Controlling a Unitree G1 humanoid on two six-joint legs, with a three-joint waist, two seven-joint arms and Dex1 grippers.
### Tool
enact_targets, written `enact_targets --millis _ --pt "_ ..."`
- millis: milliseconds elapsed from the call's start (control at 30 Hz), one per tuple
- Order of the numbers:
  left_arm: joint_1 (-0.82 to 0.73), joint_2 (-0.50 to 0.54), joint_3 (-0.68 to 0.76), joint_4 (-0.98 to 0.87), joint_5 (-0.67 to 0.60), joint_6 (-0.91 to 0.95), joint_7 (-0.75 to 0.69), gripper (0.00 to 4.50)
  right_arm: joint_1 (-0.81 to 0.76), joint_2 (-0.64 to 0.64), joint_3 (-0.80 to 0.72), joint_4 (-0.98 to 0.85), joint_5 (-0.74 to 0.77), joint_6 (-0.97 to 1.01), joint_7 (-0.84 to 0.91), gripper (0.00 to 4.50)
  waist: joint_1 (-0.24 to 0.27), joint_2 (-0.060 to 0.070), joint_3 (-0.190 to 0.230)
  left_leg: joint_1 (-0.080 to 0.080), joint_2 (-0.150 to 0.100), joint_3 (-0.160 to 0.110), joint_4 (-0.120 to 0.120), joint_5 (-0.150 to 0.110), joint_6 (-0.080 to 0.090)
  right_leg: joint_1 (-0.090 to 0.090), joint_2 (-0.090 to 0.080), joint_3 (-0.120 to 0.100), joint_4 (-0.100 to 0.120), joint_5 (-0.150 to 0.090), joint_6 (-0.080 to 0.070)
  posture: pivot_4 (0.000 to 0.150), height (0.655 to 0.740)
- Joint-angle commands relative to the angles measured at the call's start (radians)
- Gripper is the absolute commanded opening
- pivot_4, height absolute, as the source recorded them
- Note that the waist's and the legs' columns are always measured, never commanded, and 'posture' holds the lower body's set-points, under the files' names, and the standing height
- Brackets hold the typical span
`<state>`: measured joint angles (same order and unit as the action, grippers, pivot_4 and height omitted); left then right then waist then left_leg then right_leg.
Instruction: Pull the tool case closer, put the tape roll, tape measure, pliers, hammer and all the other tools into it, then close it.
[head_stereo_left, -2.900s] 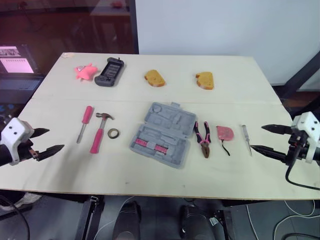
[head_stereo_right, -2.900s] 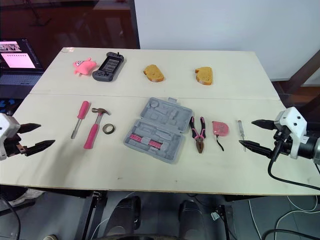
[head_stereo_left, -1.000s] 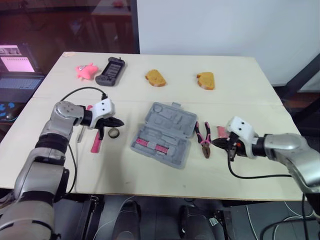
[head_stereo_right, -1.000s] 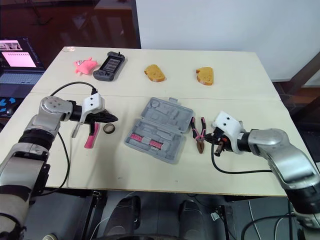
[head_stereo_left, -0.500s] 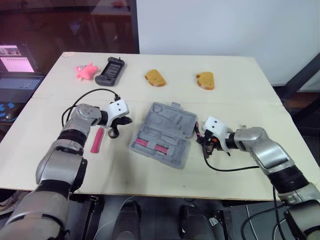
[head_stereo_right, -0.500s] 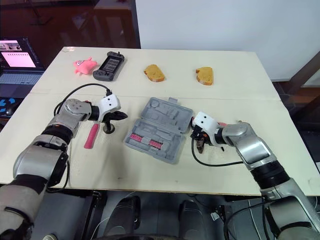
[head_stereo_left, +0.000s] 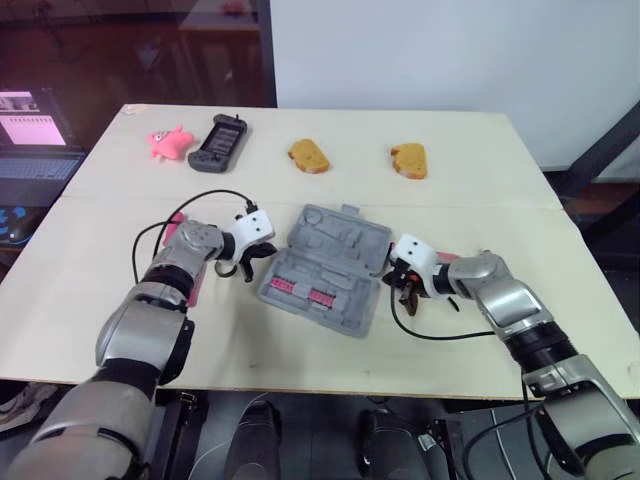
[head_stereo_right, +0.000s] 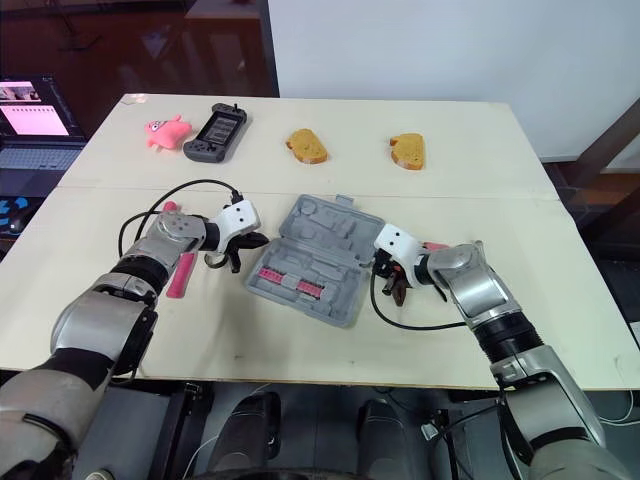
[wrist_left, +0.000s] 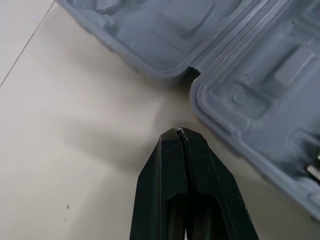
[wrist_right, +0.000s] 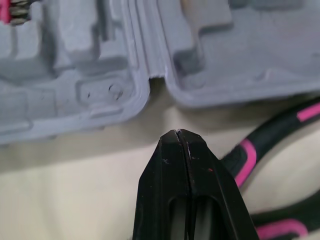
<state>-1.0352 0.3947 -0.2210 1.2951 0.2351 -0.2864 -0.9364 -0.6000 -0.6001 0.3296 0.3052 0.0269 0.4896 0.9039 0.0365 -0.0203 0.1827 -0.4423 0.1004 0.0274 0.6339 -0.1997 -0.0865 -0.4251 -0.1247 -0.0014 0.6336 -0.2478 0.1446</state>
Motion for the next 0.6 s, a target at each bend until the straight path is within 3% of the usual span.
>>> enact_targets --millis 33,600 --pt "-0.02 -0.006 -0.012 -0.001 0.027 -0.023 0.012 0.0 -0.04 0.014 0.006 0.025 -0.022 -0.04 0.027 0.03 0.0 0.0 0.0 0.0 0.0 0.0 0.0 0.0 0.0 0.0 0.0 0.0 0.0 0.0 0.0 0.15 0.7207" --pt "-0.073 -0.031 -0.004 0.04 0.105 -0.007 0.173 0.0 -0.056 0.04 0.002 0.039 -0.061 -0.06 0.064 0.03 -0.002 0.0 0.0 0.001 0.0 0.0 -0.002 0.001 -0.001 0.0 0.0 0.0 0.0 0.0 0.0 0.15 0.7207"
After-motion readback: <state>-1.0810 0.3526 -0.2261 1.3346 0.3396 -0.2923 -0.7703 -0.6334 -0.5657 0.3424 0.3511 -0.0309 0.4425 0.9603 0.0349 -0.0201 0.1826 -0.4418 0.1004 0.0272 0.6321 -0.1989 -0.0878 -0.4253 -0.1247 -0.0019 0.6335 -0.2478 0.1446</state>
